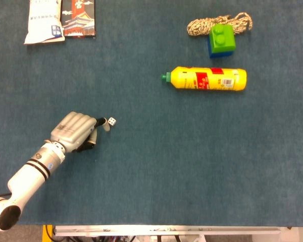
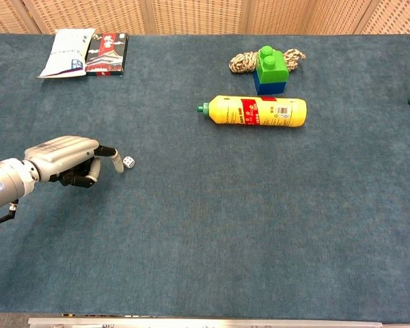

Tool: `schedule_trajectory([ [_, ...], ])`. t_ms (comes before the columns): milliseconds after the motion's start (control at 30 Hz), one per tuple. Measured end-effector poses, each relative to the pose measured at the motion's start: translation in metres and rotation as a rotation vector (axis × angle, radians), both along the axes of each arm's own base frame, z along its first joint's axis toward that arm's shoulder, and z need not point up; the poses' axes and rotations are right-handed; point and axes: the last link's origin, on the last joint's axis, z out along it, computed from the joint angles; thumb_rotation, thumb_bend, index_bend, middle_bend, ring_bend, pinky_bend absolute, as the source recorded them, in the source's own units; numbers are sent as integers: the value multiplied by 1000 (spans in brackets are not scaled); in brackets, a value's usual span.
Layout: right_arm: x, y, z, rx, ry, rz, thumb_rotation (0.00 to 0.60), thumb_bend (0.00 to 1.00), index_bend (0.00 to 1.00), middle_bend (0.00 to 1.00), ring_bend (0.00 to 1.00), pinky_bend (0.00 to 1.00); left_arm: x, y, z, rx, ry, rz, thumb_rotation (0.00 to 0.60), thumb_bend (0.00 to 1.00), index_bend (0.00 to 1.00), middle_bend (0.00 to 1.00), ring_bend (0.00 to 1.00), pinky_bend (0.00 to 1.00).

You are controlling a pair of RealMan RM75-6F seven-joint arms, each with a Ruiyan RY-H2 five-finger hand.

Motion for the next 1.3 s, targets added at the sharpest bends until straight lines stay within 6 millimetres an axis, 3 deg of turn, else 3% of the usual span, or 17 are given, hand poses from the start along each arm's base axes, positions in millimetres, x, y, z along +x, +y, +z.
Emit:
schedule_trajectory([
  [1300, 0, -1, -2, 13, 2, -1, 600, 310, 126, 209, 158, 391, 7, 15, -7, -4, 28, 0, 600, 1000, 339, 1000, 1000, 1000],
])
